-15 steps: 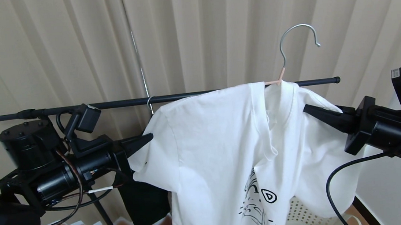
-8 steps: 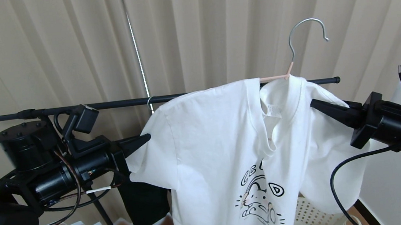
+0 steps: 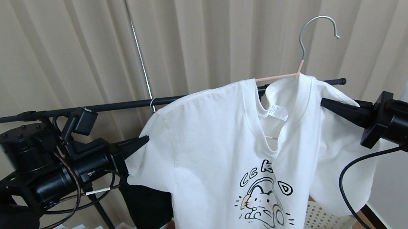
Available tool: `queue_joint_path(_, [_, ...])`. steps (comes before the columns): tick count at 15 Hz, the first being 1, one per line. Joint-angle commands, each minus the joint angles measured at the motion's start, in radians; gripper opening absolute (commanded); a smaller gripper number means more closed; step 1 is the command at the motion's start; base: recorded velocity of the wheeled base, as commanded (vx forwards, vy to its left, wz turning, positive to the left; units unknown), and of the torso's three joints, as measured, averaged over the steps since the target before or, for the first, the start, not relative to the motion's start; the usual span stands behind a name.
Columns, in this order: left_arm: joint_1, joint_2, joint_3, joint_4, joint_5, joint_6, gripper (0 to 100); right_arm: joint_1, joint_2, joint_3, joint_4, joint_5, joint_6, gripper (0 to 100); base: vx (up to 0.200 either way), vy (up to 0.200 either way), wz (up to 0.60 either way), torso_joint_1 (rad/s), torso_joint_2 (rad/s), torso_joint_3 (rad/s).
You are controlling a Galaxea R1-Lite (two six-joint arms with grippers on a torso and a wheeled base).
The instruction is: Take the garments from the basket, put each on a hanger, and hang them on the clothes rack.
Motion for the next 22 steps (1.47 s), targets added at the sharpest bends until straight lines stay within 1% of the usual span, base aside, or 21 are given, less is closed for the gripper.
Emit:
queue_joint_path(1, [0.002, 0.008, 0.001, -0.001, 0.000, 0.000, 0, -0.006, 0.000, -0.007, 0.001, 0.001, 0.001, 0, 0.000, 0.000, 0.00, 0.000, 0.00, 0.000])
queue_joint_path(10, [0.004, 0.008, 0.006, -0.001, -0.001, 0.002, 0, -0.021, -0.003, -0.011, -0.001, 0.002, 0.008, 0, 0.000, 0.000, 0.00, 0.000, 0.00, 0.000])
queue_joint_path(12, [0.004, 0.008, 0.007, 0.000, -0.001, 0.019, 0, -0.021, -0.003, -0.011, -0.001, 0.002, 0.014, 0, 0.000, 0.000, 0.00, 0.000, 0.00, 0.000])
queue_joint_path(16, [0.002, 0.011, 0.010, 0.000, -0.001, 0.029, 0, -0.026, -0.011, -0.013, 0.001, 0.002, 0.020, 0, 0.000, 0.000, 0.00, 0.000, 0.00, 0.000])
queue_joint_path(17, [0.004, 0.011, 0.010, 0.000, -0.001, 0.031, 100, -0.026, -0.011, -0.011, 0.001, 0.002, 0.020, 0, 0.000, 0.000, 0.00, 0.000, 0.00, 0.000])
queue_joint_path(22, [-0.001, 0.000, 0.021, 0.000, -0.036, 0.026, 100, -0.024, 0.004, -0.001, 0.001, 0.008, 0.017, 0, 0.000, 0.000, 0.00, 0.000, 0.00, 0.000])
